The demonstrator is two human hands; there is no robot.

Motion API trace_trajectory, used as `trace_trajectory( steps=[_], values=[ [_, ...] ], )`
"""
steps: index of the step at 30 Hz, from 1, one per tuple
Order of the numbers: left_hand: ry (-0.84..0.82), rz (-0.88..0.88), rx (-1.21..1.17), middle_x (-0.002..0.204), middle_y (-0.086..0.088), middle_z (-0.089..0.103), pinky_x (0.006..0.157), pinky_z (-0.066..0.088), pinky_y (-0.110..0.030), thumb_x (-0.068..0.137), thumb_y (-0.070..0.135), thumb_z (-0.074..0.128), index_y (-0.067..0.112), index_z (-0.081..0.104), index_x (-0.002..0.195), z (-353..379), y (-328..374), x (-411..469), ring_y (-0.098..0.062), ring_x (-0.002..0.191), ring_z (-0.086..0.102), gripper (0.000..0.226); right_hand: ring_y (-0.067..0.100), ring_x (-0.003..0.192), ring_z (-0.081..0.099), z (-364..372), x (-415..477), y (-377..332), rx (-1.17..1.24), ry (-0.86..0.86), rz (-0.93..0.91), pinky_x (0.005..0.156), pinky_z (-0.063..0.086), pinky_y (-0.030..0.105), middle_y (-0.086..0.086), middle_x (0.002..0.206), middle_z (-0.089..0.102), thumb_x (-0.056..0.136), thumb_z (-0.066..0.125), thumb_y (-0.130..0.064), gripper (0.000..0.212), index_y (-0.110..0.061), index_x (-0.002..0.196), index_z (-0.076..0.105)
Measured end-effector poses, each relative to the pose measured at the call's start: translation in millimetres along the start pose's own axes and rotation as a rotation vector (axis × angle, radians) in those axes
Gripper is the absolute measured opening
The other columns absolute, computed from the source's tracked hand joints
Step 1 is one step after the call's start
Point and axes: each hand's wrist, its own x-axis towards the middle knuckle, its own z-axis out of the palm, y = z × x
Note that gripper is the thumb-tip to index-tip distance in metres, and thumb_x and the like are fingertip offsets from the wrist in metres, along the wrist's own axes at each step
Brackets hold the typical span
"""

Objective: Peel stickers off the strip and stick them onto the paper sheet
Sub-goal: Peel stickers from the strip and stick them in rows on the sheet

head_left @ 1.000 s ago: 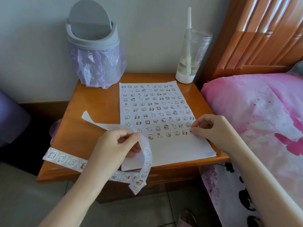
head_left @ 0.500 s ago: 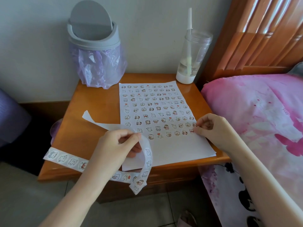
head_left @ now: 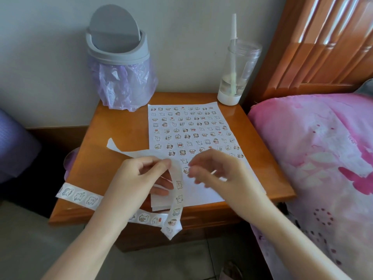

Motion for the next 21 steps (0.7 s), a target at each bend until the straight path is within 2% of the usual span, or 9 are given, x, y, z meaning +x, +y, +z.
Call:
trace_trajectory(
  steps=[3,8,13,16,21],
  values=[
    [0.026,0.020,-0.008,0.072,0.006,0.073,0.052,0.056,-0.017,0.088,0.027,0.058,0.019,0.069,0.081,0.0,1.5,-2.6,-0.008,0.064,0.071,0.015,0.008,0.077,0.067,11.4,-5.6,-7.4,0.102,-0.048,0.036,0.073,0.056,0.027,-0.007,0.085,0.071,0.082,0.068,-0.026,0.016,-0.021,0.096,0.063],
    [0.038,0.036,0.013,0.074,0.006,0.074,0.063,0.060,-0.027,0.087,0.034,0.056,0.022,0.069,0.087,0.2,1.6,-4.6,-0.010,0.067,0.072,0.018,0.010,0.068,0.069,9.4,-5.9,-9.4,0.316,-0.037,0.088,0.066,0.054,0.021,-0.002,0.078,0.073,0.080,0.070,-0.008,0.012,-0.006,0.092,0.065],
    [-0.026,-0.033,-0.109,0.073,-0.004,0.075,0.065,0.059,-0.031,0.086,0.039,0.054,0.014,0.071,0.083,1.0,7.0,-6.5,-0.018,0.069,0.073,0.031,0.012,0.073,0.070,9.4,-7.0,-8.1,0.265,-0.001,0.064,0.070,0.056,0.024,0.002,0.083,0.073,0.081,0.069,-0.011,0.010,-0.012,0.091,0.069],
    [-0.080,-0.020,-0.078,0.073,-0.002,0.075,0.064,0.060,-0.025,0.084,0.031,0.059,0.013,0.071,0.083,1.3,7.2,-7.4,-0.015,0.070,0.073,0.022,0.013,0.077,0.070,9.1,-7.7,-7.0,0.234,0.027,0.051,0.074,0.058,0.029,0.001,0.085,0.073,0.082,0.068,-0.013,0.012,-0.016,0.093,0.070],
    [-0.100,-0.007,-0.056,0.074,0.000,0.075,0.065,0.060,-0.026,0.084,0.025,0.061,0.012,0.071,0.086,2.8,4.9,-5.5,-0.014,0.073,0.073,0.016,0.012,0.082,0.069,10.4,-7.7,-5.4,0.157,0.057,0.028,0.076,0.058,0.034,-0.004,0.086,0.073,0.082,0.068,-0.017,0.012,-0.024,0.092,0.070]
  ],
)
